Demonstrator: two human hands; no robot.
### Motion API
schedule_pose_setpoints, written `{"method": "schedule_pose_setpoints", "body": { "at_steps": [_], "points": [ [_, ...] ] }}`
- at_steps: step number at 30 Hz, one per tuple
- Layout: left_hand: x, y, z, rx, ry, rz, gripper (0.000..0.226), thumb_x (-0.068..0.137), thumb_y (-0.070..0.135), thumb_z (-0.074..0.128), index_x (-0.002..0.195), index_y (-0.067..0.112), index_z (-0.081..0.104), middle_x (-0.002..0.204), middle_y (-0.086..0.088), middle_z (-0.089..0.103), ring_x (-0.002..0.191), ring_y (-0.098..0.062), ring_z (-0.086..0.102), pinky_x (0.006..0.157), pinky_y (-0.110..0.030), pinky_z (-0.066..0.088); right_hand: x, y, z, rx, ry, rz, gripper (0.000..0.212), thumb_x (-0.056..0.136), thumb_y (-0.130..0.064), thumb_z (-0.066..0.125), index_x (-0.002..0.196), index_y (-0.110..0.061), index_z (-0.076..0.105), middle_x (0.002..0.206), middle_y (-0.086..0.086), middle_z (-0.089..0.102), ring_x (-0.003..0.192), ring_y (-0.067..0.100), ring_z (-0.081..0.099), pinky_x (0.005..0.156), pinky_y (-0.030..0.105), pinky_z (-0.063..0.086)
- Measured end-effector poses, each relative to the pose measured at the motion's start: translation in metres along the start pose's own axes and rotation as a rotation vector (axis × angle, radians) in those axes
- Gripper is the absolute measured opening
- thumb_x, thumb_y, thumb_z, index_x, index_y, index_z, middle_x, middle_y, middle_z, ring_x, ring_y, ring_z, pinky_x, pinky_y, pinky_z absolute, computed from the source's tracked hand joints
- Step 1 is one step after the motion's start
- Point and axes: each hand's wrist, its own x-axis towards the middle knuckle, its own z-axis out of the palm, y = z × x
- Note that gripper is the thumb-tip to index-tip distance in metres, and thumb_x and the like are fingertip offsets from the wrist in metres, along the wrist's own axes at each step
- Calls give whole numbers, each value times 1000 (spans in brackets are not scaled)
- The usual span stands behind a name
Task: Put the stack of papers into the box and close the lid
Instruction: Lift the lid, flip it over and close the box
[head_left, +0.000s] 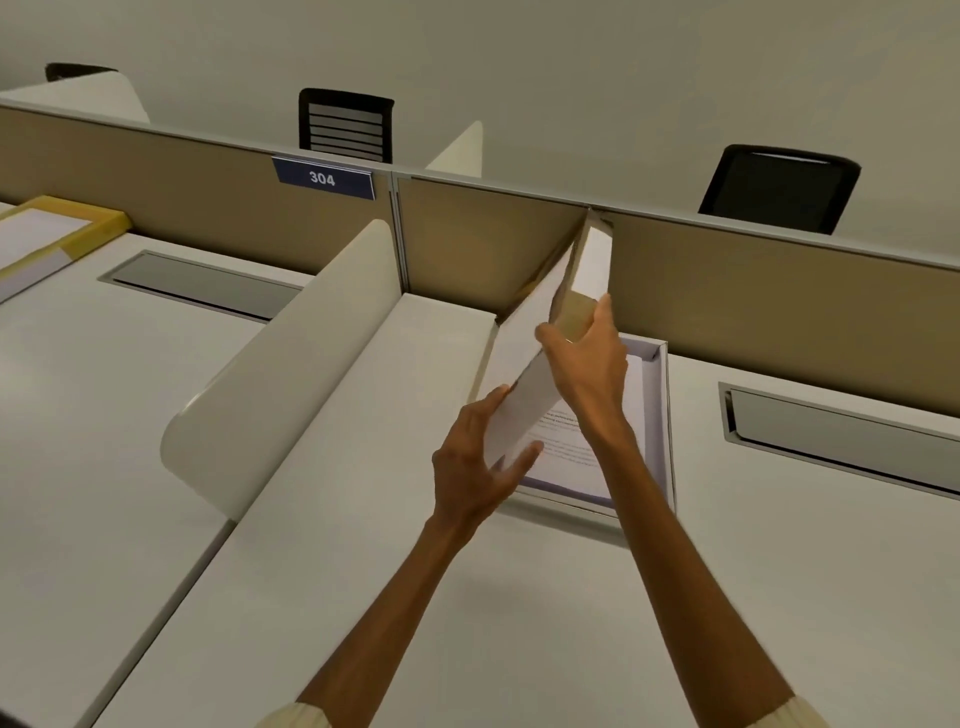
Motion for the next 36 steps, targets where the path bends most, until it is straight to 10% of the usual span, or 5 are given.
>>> {"method": "schedule_pose_setpoints", "body": {
  "at_steps": [3, 8, 14, 22, 36],
  "points": [
    [2, -1, 2, -78, -26, 4, 52, 92, 59, 44, 127, 23, 61, 121, 0, 68, 104, -12, 64, 83, -7, 49, -3, 21, -20, -23, 23, 56, 80, 89, -38, 62, 152, -16, 18, 143, 9, 47, 123, 31, 52, 101, 45, 49],
    [13, -10, 17, 19, -71, -42, 33, 89, 48, 60, 102, 19, 71, 107, 2, 72, 95, -6, 62, 85, -34, 59, -17, 79, -52, 47, 54, 78, 44, 91, -28, 61, 128, -10, 47, 110, 10, 60, 94, 24, 61, 72, 25, 51],
    [9, -37, 36, 245, -460, -595, 121, 47, 96, 51, 135, 14, 38, 139, -14, 48, 126, -34, 51, 101, -53, 48, -18, 158, -73, 66, 38, 259, 40, 93, -32, 58, 122, -5, 56, 110, 16, 65, 93, 29, 65, 73, 33, 55],
    [-1, -30, 54, 252, -463, -553, 122, 51, 91, 57, 143, 15, 31, 142, -14, 48, 127, -34, 52, 99, -48, 51, -24, 205, -72, -20, 37, 276, 24, 95, -26, 53, 104, -5, 61, 82, 8, 62, 74, 22, 57, 65, 27, 45],
    [-21, -25, 72, 309, -417, -418, 109, 65, 80, 60, 148, 18, 27, 153, -17, 33, 139, -36, 36, 111, -53, 37, -38, 260, -52, -59, 81, 381, 49, 97, -25, 44, 142, -6, 40, 132, 21, 57, 115, 37, 59, 99, 48, 48]
  ]
}}
